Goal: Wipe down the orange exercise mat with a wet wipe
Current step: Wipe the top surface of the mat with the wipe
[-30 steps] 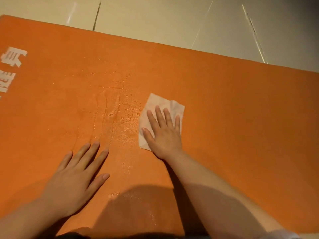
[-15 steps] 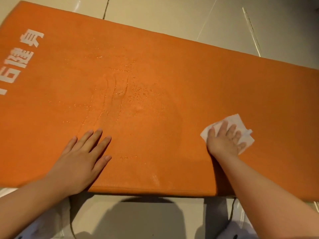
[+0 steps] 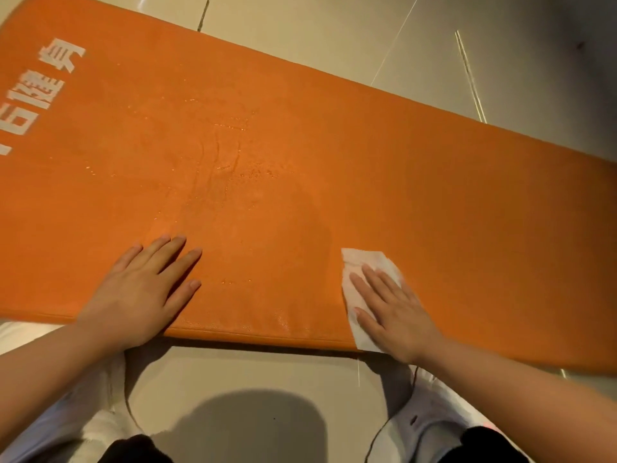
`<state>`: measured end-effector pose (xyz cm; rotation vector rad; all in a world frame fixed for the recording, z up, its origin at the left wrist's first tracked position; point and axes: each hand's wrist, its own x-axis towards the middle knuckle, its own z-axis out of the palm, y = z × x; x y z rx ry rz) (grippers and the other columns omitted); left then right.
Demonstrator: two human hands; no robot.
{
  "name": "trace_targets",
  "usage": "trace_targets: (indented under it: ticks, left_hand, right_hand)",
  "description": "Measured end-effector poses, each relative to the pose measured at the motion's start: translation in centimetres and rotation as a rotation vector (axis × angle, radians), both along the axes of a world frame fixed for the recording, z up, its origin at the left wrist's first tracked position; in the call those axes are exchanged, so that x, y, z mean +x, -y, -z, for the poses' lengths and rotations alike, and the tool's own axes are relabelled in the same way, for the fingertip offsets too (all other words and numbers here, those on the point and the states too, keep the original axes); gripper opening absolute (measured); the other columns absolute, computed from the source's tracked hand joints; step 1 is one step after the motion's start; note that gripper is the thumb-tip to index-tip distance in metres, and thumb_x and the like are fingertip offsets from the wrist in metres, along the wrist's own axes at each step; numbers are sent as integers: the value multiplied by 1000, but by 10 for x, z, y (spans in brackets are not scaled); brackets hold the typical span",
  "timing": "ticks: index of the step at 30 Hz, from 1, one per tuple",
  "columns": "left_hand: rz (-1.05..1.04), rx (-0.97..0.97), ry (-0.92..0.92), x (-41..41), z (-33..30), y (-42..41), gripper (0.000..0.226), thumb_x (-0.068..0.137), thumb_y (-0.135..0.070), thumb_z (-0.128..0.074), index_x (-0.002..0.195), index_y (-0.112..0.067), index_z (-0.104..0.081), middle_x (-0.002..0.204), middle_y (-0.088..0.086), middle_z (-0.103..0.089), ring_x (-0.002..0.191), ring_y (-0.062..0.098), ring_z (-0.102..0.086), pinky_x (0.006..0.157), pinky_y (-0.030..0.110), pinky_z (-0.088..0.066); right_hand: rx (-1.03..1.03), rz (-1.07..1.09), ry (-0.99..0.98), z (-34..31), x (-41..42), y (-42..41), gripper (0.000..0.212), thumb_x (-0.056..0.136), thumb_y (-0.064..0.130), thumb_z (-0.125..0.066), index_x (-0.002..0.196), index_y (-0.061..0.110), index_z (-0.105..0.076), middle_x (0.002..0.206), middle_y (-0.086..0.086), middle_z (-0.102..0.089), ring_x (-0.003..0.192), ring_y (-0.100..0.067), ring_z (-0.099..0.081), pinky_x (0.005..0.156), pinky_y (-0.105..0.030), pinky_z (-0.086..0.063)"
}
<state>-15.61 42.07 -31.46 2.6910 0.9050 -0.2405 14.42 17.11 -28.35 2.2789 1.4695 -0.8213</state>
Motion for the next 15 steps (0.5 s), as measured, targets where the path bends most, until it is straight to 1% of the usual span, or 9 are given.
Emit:
trace_targets:
  ticks: [2,4,6,8,10,12,13,14,15]
  left_hand:
    - [-3,-9,1,-1,-1,0,74,97,-63,-15,140,-18,-55,147,13,-49,136,32,-44,109,50,-28]
    - [-11,0,-6,0,-3,1,70,96,-60,-22,140,-18,-55,147,13,-50,137,32,-43,110,50,-28]
    - [-19,-7,-10,3,-5,1,70,94,-59,-22,141,-17,-55,148,13,-48,138,33,-42,112,50,-27]
    - [-39,-23,2,4,-6,2,75,91,-60,-19,142,-18,-53,150,13,-45,141,33,-39,114,51,-25]
    - [-77,-58,11,8,-9,5,74,90,-61,-21,144,-19,-51,153,11,-42,144,33,-34,116,53,-21]
    - [-129,-94,25,15,-13,9,59,97,-52,-36,145,-21,-48,153,9,-41,145,30,-30,117,55,-17]
    - [-127,-114,38,18,-15,12,52,99,-46,-43,145,-23,-47,153,6,-42,145,28,-31,117,56,-17]
    - [-103,-139,68,22,-17,15,51,98,-45,-45,144,-24,-48,151,3,-44,143,27,-34,116,57,-20]
    - [-52,-167,124,26,-20,19,53,96,-48,-43,142,-24,-50,149,2,-47,141,27,-38,114,58,-26]
  right_hand:
    - [-21,126,55,0,9,20,88,59,80,37,140,47,27,155,15,30,146,-9,24,119,-38,13]
    - [8,221,103,5,3,27,87,61,76,38,141,44,28,158,11,28,146,-11,25,117,-40,15]
    - [43,281,109,9,-15,19,86,64,74,36,142,40,29,158,7,29,145,-15,27,117,-45,16]
    - [61,228,44,10,-39,5,79,72,74,27,143,38,32,155,6,34,143,-19,33,116,-47,19]
    - [70,78,-57,7,-64,-13,74,82,72,16,145,36,31,154,6,37,140,-19,38,116,-47,22]
    - [91,-35,-184,2,-87,-31,80,82,73,9,150,34,22,156,7,34,141,-17,38,116,-49,21]
    - [104,-49,-259,-3,-95,-40,82,82,74,7,153,34,14,158,9,29,143,-15,34,117,-49,19]
    - [111,-29,-346,-8,-99,-47,79,86,74,4,155,35,4,161,10,21,145,-13,28,118,-48,17]
    - [111,16,-439,-15,-99,-54,71,93,68,-1,156,36,-8,163,11,11,148,-11,20,119,-47,15]
